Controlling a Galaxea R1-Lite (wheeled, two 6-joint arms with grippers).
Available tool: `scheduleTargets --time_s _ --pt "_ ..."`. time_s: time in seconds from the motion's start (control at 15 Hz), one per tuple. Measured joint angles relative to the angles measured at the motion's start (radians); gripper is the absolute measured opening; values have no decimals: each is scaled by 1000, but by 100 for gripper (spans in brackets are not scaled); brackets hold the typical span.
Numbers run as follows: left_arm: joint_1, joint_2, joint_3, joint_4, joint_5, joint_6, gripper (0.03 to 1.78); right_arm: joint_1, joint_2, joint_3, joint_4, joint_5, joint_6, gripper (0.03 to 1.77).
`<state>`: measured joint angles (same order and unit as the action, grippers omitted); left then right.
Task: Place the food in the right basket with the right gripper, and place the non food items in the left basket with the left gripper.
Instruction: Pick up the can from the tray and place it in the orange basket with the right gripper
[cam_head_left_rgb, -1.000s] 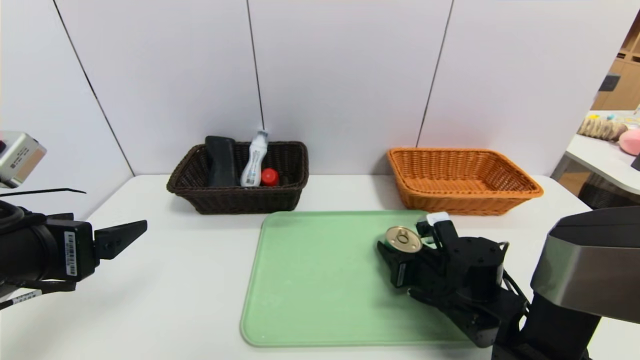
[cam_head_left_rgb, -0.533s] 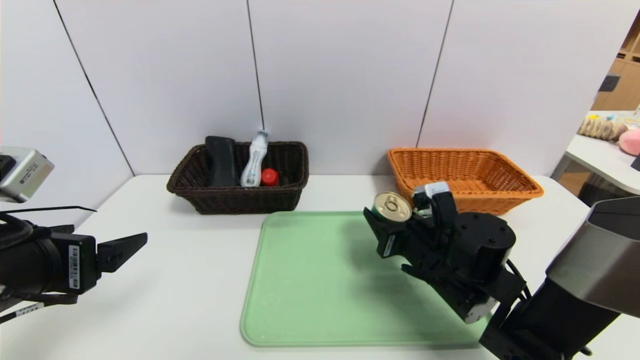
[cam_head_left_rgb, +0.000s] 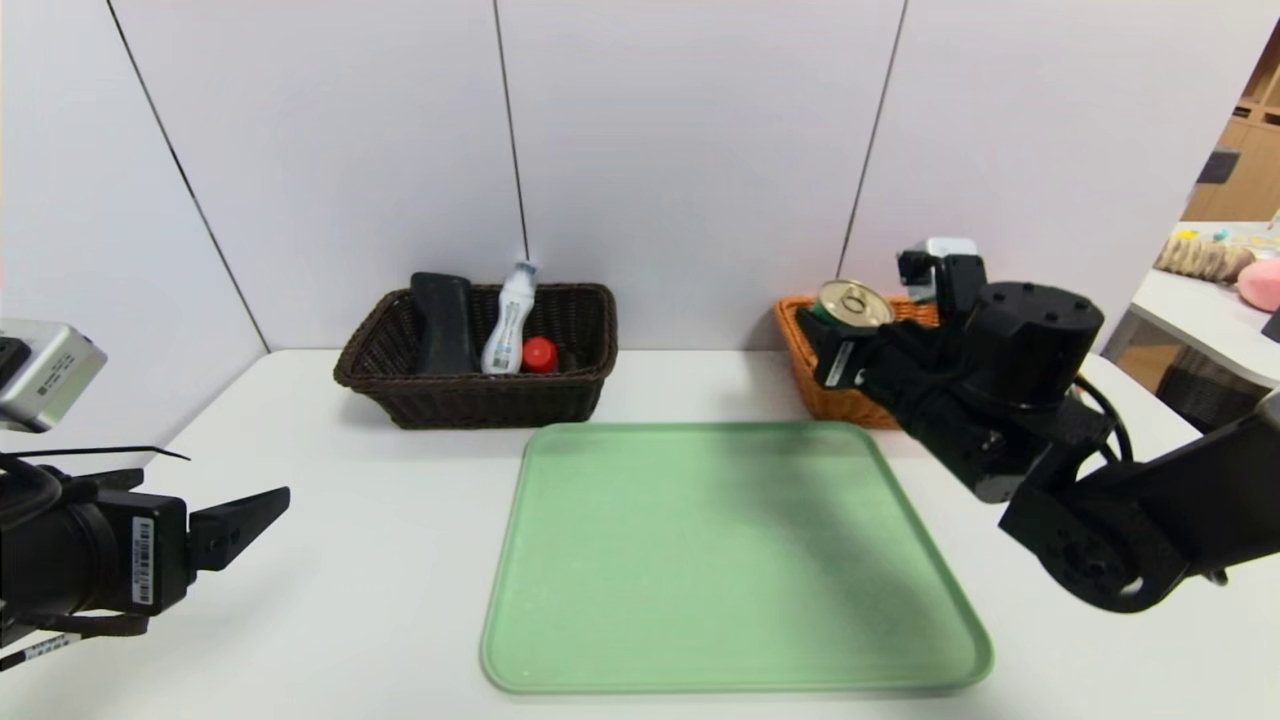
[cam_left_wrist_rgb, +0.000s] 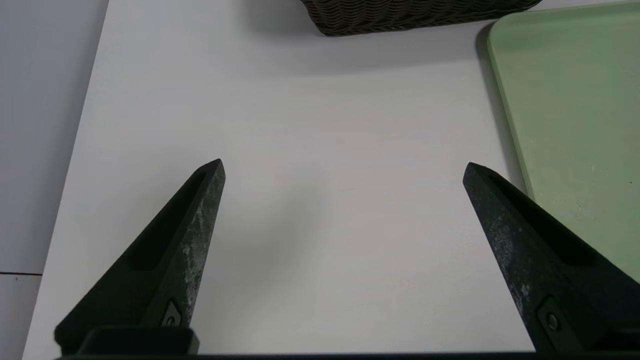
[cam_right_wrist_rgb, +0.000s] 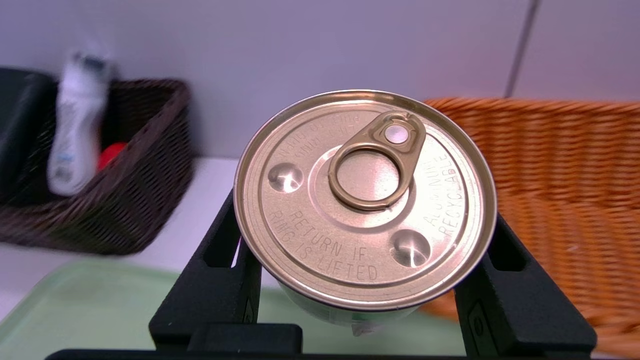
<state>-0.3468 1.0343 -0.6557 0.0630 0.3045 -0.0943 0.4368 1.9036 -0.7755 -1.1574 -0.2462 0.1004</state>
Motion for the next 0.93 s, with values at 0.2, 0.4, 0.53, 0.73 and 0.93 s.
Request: scheduleTargets --time_s 0.2,0.4,0.53,0.73,0.93 --pt "0 0 -11 0 0 6 169 -116 -34 -127 216 49 -3 101" --pt "0 2 -28 0 0 11 169 -206 -11 -221 327 73 -6 101" --pt "0 9 -40 0 0 11 169 -259 30 -274 340 89 -7 101" --pt "-1 19 -47 0 0 11 169 -310 100 -342 349 101 -7 101" --pt "-1 25 -48 0 0 11 169 -334 154 -361 348 102 -5 101"
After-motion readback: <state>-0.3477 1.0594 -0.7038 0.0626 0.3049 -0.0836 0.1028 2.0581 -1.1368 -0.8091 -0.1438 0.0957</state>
